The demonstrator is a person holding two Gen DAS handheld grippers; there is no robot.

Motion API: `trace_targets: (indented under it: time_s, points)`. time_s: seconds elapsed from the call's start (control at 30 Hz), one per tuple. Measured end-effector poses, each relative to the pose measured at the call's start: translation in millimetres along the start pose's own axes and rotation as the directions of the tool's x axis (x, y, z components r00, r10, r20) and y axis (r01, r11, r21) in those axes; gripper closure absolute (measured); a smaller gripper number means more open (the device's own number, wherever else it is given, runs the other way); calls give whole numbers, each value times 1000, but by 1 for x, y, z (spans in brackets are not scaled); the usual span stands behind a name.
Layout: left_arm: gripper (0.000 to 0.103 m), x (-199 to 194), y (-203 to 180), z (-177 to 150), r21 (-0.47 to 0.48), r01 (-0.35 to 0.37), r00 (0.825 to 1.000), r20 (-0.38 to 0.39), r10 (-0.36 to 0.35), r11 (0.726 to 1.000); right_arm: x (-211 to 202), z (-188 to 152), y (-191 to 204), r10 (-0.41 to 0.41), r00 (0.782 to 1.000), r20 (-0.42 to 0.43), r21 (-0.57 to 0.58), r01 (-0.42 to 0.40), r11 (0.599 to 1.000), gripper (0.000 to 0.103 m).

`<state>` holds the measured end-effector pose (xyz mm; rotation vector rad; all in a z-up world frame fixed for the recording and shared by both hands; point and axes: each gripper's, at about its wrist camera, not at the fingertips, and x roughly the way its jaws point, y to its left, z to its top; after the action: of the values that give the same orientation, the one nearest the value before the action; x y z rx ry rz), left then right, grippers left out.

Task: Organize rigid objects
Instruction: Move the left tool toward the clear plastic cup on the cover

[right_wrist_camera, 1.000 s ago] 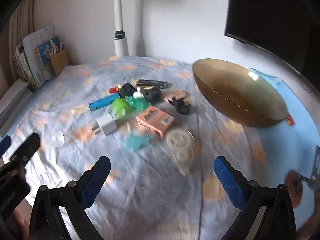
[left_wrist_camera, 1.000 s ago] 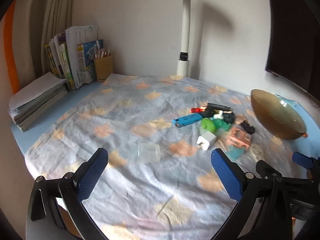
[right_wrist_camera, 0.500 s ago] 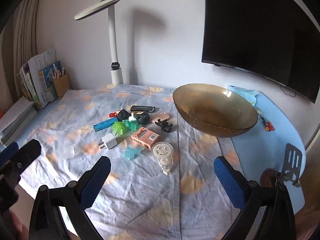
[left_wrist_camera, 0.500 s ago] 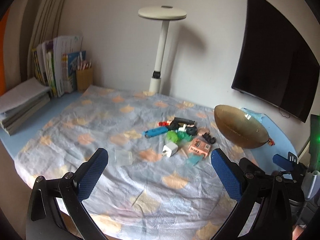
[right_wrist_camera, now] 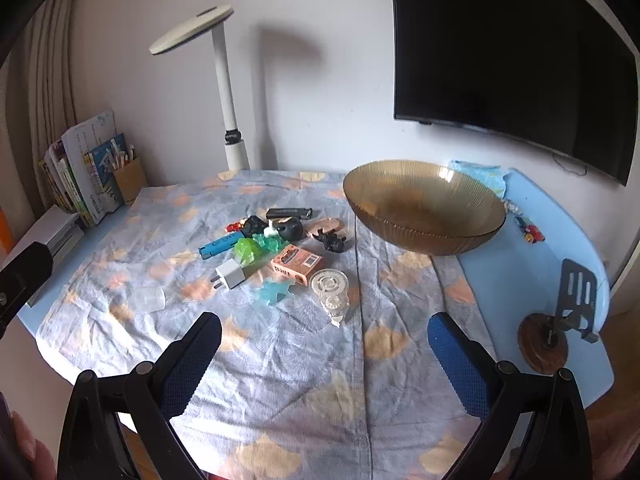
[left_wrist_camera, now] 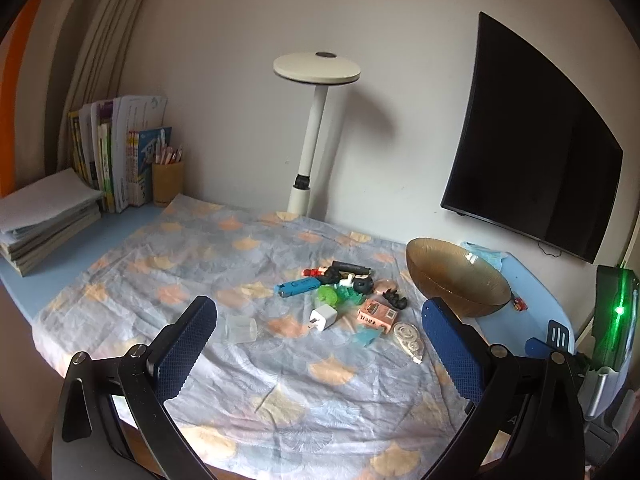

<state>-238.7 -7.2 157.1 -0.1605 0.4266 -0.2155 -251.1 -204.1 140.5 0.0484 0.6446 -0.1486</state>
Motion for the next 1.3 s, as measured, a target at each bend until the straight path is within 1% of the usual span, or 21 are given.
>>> trace_targets:
  time_s: [0.13, 0.27, 0.33, 0.43, 0.57, 0.6, 0.63, 0.67, 0.7, 0.73, 0.83, 0.93, 1.07, 1.17, 1.2, 1.3]
  points:
    - [1, -9, -7, 1, 34, 2, 1000, 23, -3, 999, -14, -1, -5, -21, 1000, 20, 16, 21, 1000, 0]
    - [1, -15, 0, 9, 16, -3, 999, 32, 2, 1000, -23, -1, -14, 7, 1000, 22, 52, -8, 999, 0]
    - [1, -20, 7, 15, 31, -12, 999, 46, 11, 999, -26, 0, -18, 12, 1000, 29, 65, -14, 998, 0]
    - [1, -27, 23, 24, 54, -47, 997, 66, 43, 997, -29, 0, -20, 5, 999, 35, 74, -8, 997, 0]
    - [1, -26, 52, 29, 14, -88, 994, 64, 87, 996, -21, 2, -19, 13, 1000, 25, 77, -15, 997, 0]
    - [1, -22, 59, 28, -2, -91, 994, 56, 91, 996, -18, 2, -18, 14, 1000, 20, 74, -15, 997, 0]
    - [1, -14, 67, 26, -21, -76, 996, 37, 77, 997, -13, 2, -17, 15, 1000, 12, 71, -16, 997, 0]
    - [1, -6, 73, 22, -31, -53, 999, 9, 53, 998, -7, 1, -17, 19, 1000, 2, 69, -19, 997, 0]
    - [1, 7, 79, 18, -37, -18, 999, -39, 17, 999, -1, 1, -16, 21, 1000, -7, 68, -21, 997, 0]
    - [1, 16, 84, 14, -46, -1, 998, -70, -2, 999, 5, 1, -15, 24, 1000, -19, 68, -22, 997, 0]
    - [1, 44, 97, 0, -81, -23, 991, -132, 12, 996, 29, 2, -14, 28, 998, -57, 64, -24, 998, 0]
    - [1, 74, 104, -11, -77, -32, 978, -208, 15, 996, 57, 2, -10, 40, 994, -106, 56, -34, 998, 0]
    - [1, 99, 108, -20, -74, -4, 964, -264, -16, 997, 89, 2, -3, 61, 984, -169, 44, -54, 998, 0]
    - [1, 118, 112, -24, -68, -9, 951, -310, -13, 998, 108, 5, 3, 90, 977, -195, 38, -84, 996, 0]
    - [1, 125, 114, -26, -68, -22, 942, -334, -2, 997, 114, 6, 4, 101, 974, -203, 33, -96, 995, 0]
    - [2, 153, 125, -35, -58, -118, 889, -451, 79, 991, 135, 10, 5, 152, 961, -233, 29, -149, 988, 0]
